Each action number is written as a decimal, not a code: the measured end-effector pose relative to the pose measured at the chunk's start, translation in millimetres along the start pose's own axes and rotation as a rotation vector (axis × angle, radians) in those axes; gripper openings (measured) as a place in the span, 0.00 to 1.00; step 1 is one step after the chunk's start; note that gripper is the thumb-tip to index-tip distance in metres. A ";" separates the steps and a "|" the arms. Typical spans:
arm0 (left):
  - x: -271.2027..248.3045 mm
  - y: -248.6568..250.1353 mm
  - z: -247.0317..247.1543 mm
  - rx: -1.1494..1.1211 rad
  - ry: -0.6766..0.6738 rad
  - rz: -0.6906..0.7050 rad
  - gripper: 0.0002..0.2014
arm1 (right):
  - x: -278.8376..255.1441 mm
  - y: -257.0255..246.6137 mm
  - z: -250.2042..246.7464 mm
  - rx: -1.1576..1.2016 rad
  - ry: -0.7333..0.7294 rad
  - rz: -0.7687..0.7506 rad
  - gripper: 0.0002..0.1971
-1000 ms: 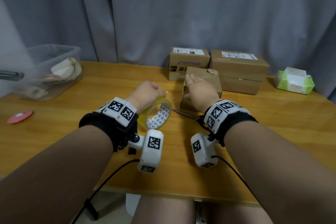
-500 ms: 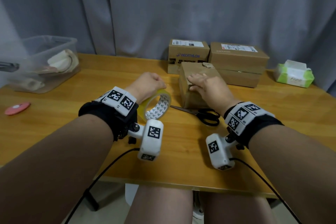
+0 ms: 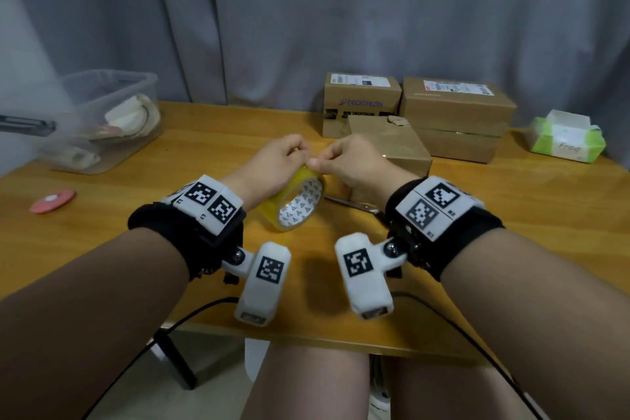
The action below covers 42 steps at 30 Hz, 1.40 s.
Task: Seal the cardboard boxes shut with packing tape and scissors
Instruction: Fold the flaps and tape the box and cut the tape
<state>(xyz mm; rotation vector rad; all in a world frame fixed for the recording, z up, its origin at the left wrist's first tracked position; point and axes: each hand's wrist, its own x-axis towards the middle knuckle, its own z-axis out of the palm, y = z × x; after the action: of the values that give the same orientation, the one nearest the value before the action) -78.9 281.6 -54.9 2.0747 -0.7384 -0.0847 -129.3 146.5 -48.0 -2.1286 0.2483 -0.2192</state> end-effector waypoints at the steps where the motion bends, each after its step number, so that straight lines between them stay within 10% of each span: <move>1: -2.5 -0.7 -2.5 -0.013 -0.011 0.007 0.08 | 2.5 -1.8 0.1 -0.003 -0.010 -0.005 0.11; 7: -2.8 1.7 -8.9 -0.105 -0.118 -0.097 0.12 | 6.5 -3.1 -0.1 -0.227 0.150 -0.126 0.11; 13: -3.1 0.0 -7.8 0.055 -0.076 0.095 0.11 | -1.4 -7.2 -6.4 -0.243 0.242 -0.259 0.09; 21: -1.7 -8.6 6.5 -0.116 0.029 0.115 0.08 | -9.2 5.0 -10.3 -0.064 0.235 -0.222 0.04; 25: 0.1 -7.6 11.6 0.021 0.055 0.093 0.09 | -11.7 6.8 -10.0 0.029 0.224 -0.254 0.16; 42: -8.8 -11.1 18.8 0.432 0.042 0.292 0.10 | -7.2 15.0 -3.8 -0.221 0.124 -0.235 0.06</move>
<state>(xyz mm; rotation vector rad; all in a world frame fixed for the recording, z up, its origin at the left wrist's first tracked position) -87.0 277.0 -76.5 2.3343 -1.1000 0.3052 -138.6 137.3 -59.0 -2.3662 0.0964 -0.4819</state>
